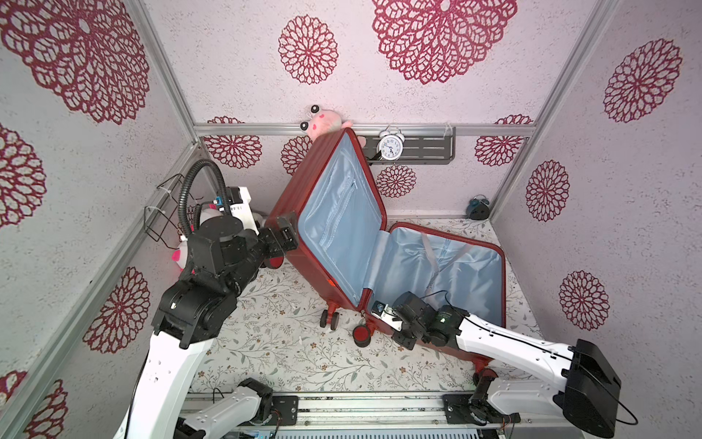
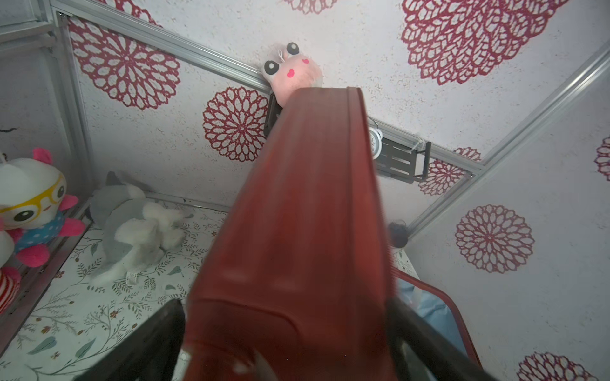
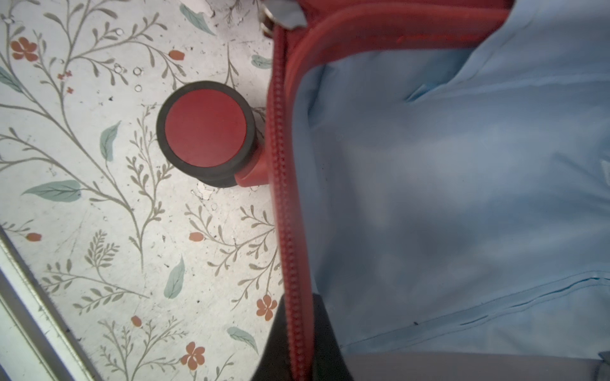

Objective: Open the suitcase zippers
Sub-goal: Move the suitcase to the center of the board.

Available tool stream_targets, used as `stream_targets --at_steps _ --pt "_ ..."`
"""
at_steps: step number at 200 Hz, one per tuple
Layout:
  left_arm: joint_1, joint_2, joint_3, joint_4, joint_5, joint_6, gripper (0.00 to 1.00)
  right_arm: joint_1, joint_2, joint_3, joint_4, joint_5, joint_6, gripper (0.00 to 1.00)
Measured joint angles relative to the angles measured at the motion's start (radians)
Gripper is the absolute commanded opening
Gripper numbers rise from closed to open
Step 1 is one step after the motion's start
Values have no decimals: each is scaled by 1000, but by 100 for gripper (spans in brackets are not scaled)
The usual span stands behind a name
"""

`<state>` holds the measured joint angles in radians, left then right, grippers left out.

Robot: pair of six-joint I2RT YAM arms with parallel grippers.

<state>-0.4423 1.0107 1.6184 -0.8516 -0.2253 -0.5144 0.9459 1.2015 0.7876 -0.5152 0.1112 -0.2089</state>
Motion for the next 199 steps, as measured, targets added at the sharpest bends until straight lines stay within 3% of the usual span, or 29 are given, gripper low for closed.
stream_targets --at_steps 68,135,162,178,199 --pt "-40 -144 -38 -77 -28 -21 96 -9 -51 -23 9 16 -39 0" --pt "-41 -78 -390 53 8 -72 97 -41 -34 -28 8 -4 -79 0" --pt "-42 -68 -483 106 11 -89 97 -70 -12 -14 13 -19 -85 25" --pt "-41 -68 -514 146 11 -94 97 -97 -1 -14 26 -14 -87 31" --pt "-41 -66 -534 187 10 -99 97 -121 16 -9 35 2 -91 45"
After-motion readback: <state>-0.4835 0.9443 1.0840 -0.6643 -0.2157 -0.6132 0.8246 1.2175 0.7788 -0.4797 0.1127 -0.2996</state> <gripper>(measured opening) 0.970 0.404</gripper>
